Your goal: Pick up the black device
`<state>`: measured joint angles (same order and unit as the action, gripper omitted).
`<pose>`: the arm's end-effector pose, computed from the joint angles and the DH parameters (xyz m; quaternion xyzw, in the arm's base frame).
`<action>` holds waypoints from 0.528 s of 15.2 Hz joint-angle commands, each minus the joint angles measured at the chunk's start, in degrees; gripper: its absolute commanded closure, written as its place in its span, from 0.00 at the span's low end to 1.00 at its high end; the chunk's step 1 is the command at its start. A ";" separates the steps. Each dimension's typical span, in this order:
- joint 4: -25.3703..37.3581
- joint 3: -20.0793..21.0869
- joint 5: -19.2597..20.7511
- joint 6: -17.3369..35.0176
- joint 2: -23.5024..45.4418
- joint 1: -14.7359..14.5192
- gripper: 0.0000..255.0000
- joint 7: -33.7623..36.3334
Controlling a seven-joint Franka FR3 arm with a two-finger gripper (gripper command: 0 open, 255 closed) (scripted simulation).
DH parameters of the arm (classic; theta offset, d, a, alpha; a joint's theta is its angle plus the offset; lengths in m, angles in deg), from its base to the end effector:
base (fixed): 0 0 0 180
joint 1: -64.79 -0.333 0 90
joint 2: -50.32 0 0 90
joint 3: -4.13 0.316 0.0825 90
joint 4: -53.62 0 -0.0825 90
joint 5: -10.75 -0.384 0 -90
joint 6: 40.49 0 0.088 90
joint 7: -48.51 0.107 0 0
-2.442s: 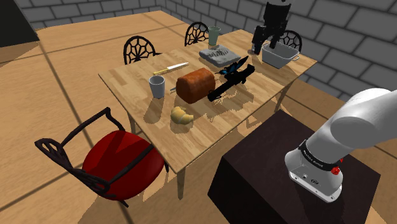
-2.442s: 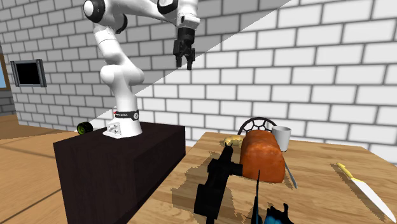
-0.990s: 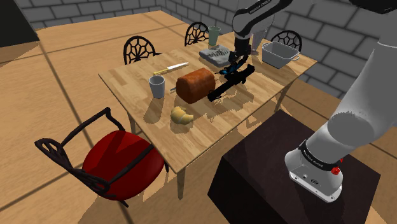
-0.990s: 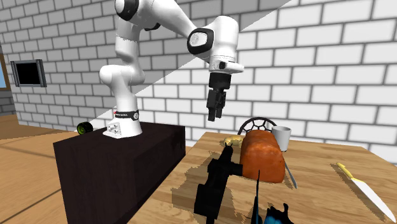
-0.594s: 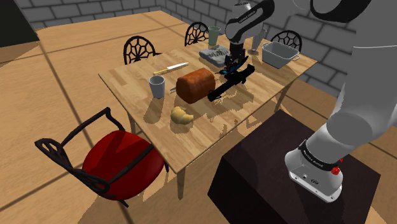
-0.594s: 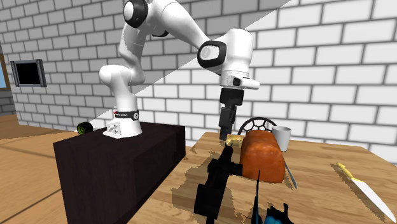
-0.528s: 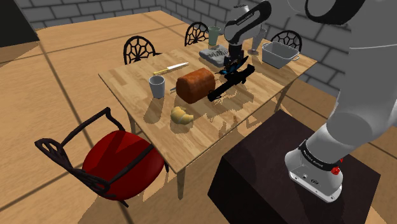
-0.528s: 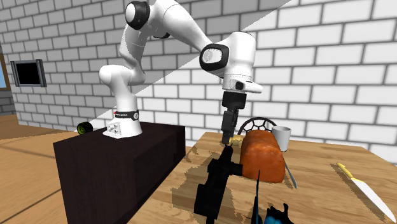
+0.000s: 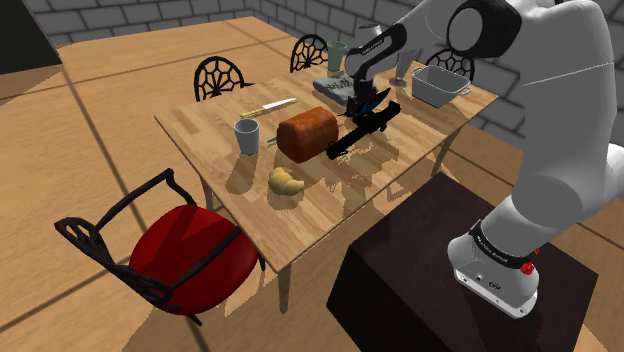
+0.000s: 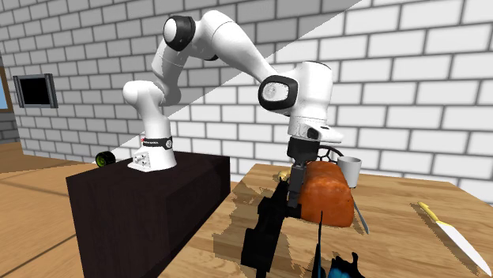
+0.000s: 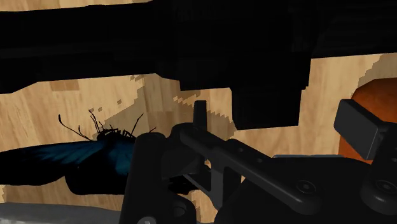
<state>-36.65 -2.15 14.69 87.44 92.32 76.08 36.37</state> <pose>0.6626 -0.2015 0.2047 0.9973 -0.0125 -0.0513 0.0520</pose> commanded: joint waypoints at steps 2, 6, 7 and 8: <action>0.38 0.07 -0.06 1.34 1.71 0.09 0.00 0.11; 0.60 0.11 -0.09 1.96 2.56 0.08 1.00 0.22; 0.55 0.11 -0.08 1.97 2.52 0.08 1.00 0.22; 0.55 0.11 -0.08 1.96 2.51 0.08 1.00 0.21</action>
<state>-36.06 -2.07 14.61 89.39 94.81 76.20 36.57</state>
